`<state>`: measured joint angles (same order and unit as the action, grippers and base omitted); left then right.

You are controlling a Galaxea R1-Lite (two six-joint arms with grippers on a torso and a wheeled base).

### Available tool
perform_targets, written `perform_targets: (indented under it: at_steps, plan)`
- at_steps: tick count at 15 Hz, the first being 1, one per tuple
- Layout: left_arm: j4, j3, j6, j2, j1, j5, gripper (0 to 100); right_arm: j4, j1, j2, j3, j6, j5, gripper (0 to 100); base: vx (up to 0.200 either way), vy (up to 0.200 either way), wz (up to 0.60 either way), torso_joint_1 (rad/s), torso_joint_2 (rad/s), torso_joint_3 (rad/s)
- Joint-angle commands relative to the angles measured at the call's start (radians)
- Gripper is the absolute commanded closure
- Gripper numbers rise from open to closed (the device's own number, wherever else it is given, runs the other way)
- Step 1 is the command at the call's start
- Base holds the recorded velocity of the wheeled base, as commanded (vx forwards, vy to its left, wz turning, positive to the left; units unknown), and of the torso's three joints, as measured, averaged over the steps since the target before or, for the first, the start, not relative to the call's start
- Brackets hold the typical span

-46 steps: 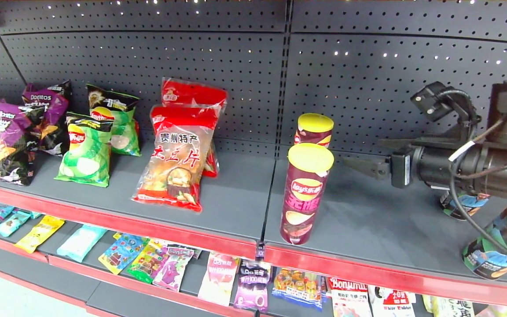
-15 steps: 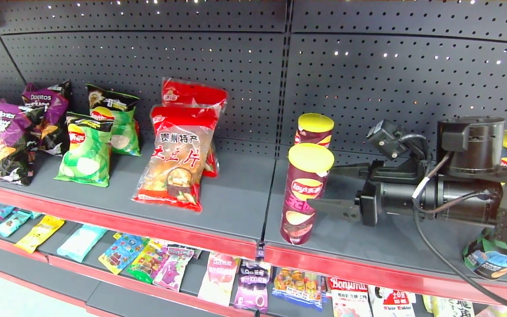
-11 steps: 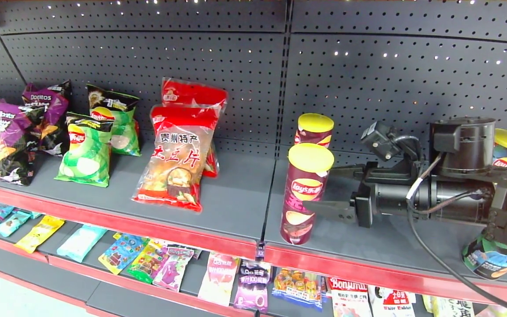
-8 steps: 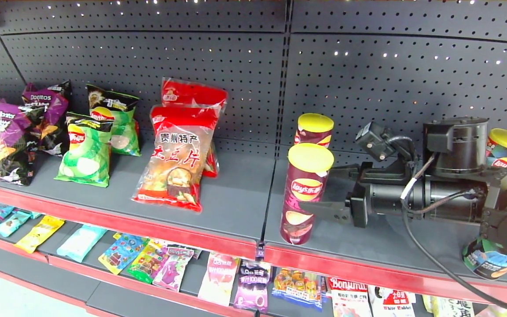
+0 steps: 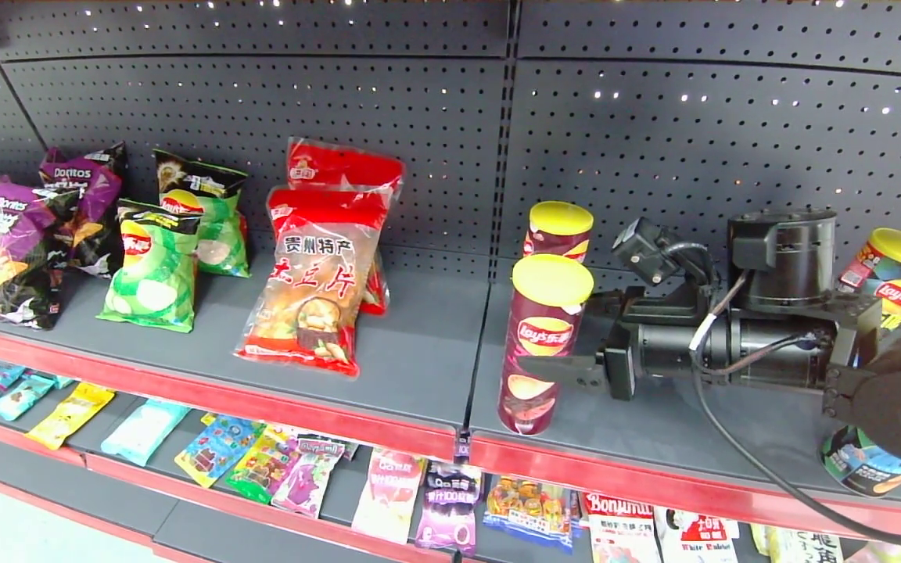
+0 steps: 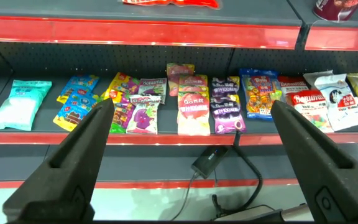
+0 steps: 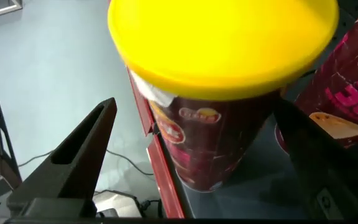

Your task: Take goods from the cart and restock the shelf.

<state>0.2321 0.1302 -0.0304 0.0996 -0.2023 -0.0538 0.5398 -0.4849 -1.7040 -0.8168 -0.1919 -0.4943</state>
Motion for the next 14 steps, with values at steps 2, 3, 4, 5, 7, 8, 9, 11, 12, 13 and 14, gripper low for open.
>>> perform_targets:
  at_steps: [2,3,4,5,7,8,9,11,12,13,14]
  plan:
    - [0.000,0.000,0.000,0.002,0.000,0.000,0,0.023,-0.001,-0.035,-0.002,0.000,0.000,0,0.000,0.000,0.00,0.000,0.00,0.000]
    - [0.000,0.000,0.000,0.002,0.000,0.000,0,0.025,-0.001,-0.035,-0.004,0.003,0.000,100,0.000,0.000,0.00,0.000,0.00,0.000]
    - [0.000,0.000,0.000,0.002,0.000,0.000,0,0.023,-0.001,-0.032,-0.002,0.003,0.000,100,0.000,0.000,0.00,0.000,0.00,0.000]
    - [0.001,0.000,0.000,0.002,0.000,0.000,0,0.023,-0.001,-0.031,0.001,0.002,-0.001,100,0.000,0.000,0.00,0.000,0.00,0.000]
    - [0.001,0.000,0.000,0.002,0.000,0.000,0,0.023,-0.001,-0.026,0.007,0.002,-0.001,100,0.000,0.000,0.00,0.000,0.00,0.000]
    - [0.001,0.000,0.000,0.002,0.000,0.000,0,0.023,-0.001,-0.022,0.011,0.002,-0.001,100,0.000,0.000,0.00,0.000,0.00,0.000]
    - [0.000,0.000,0.000,0.002,0.000,0.000,0,0.023,-0.001,-0.017,0.010,0.002,-0.001,100,0.000,0.000,0.00,0.000,0.00,0.000]
    - [0.001,0.002,0.000,0.002,0.000,0.000,0,0.023,-0.001,-0.009,0.015,0.002,-0.001,100,0.000,0.000,0.00,0.000,0.00,0.000]
    - [0.000,0.002,0.000,0.002,0.000,0.000,0,0.023,0.000,-0.003,0.018,0.003,-0.001,100,0.000,0.000,0.00,0.000,0.00,0.000]
    - [0.000,0.000,0.001,0.002,0.000,0.000,0,0.023,0.000,0.001,0.027,0.003,-0.001,100,0.000,0.000,0.00,0.000,0.00,0.000]
    - [0.001,0.000,0.000,0.002,0.000,0.000,0,0.023,0.002,0.004,0.028,0.003,-0.001,100,0.000,0.000,0.00,0.000,0.00,0.000]
